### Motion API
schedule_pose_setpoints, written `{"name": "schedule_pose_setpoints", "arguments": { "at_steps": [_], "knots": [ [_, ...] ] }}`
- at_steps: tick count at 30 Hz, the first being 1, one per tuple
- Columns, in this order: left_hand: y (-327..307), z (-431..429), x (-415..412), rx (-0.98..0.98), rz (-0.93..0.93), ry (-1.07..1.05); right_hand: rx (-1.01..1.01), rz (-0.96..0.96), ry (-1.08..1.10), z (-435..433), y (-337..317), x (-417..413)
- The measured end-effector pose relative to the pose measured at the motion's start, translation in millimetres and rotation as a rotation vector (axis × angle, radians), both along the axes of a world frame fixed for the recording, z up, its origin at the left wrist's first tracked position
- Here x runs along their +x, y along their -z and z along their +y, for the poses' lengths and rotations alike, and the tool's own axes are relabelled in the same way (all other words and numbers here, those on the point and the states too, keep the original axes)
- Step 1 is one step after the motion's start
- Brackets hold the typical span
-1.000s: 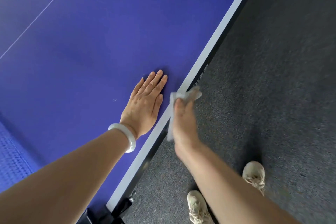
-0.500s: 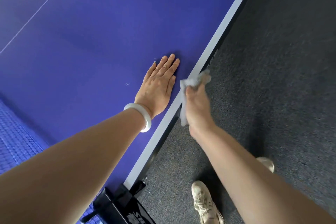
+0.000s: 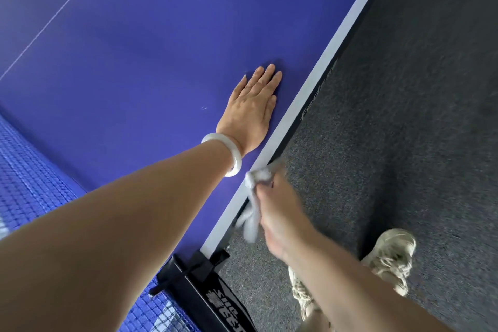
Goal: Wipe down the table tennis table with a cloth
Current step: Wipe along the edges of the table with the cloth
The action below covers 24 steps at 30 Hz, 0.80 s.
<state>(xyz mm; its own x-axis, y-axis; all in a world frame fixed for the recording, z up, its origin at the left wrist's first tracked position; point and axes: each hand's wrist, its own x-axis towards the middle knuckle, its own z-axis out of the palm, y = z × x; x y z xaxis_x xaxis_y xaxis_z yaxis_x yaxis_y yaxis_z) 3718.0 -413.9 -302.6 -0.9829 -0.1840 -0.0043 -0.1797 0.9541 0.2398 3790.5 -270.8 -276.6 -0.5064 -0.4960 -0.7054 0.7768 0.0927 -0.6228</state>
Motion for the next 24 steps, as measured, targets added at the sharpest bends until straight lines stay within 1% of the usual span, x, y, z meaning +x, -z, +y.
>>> {"name": "schedule_pose_setpoints", "arguments": {
  "at_steps": [1,3,5,6,8,10,11,12,13,15,17,20,22,24],
  "knots": [
    [0,0,0,-0.005,0.0,0.002,-0.012,-0.044,-0.036,1,0,23],
    [0,1,-1,-0.012,0.0,0.0,-0.048,-0.212,-0.11,3,1,58],
    [0,1,-1,-0.017,-0.001,-0.004,-0.076,-0.388,-0.101,3,7,54],
    [0,1,0,-0.021,-0.004,-0.002,-0.072,-0.441,-0.064,3,9,39],
    [1,0,0,-0.025,-0.006,0.004,-0.066,-0.456,0.102,2,15,-1],
    [2,-1,-1,-0.029,-0.004,0.002,-0.059,-0.426,0.261,6,17,-32],
    [2,-1,-1,-0.029,-0.002,0.002,-0.057,-0.417,0.271,8,14,-35],
    [2,-1,-2,-0.029,0.0,0.004,-0.055,-0.425,0.222,9,9,-28],
    [2,-1,-1,-0.027,0.0,0.006,-0.069,-0.461,0.16,8,6,-12],
    [2,-1,-1,-0.024,0.001,0.008,-0.129,-0.562,0.116,4,-2,25],
    [2,-1,-1,-0.024,0.004,0.005,-0.149,-0.624,0.073,1,-7,42],
    [3,-1,-2,-0.022,0.002,0.0,-0.105,-0.695,0.09,-1,1,5],
    [4,-1,-2,-0.018,0.005,0.003,-0.124,-0.713,0.213,1,10,-33],
    [4,-1,-1,-0.012,0.008,0.004,-0.135,-0.645,0.266,6,13,-52]
  ]
}}
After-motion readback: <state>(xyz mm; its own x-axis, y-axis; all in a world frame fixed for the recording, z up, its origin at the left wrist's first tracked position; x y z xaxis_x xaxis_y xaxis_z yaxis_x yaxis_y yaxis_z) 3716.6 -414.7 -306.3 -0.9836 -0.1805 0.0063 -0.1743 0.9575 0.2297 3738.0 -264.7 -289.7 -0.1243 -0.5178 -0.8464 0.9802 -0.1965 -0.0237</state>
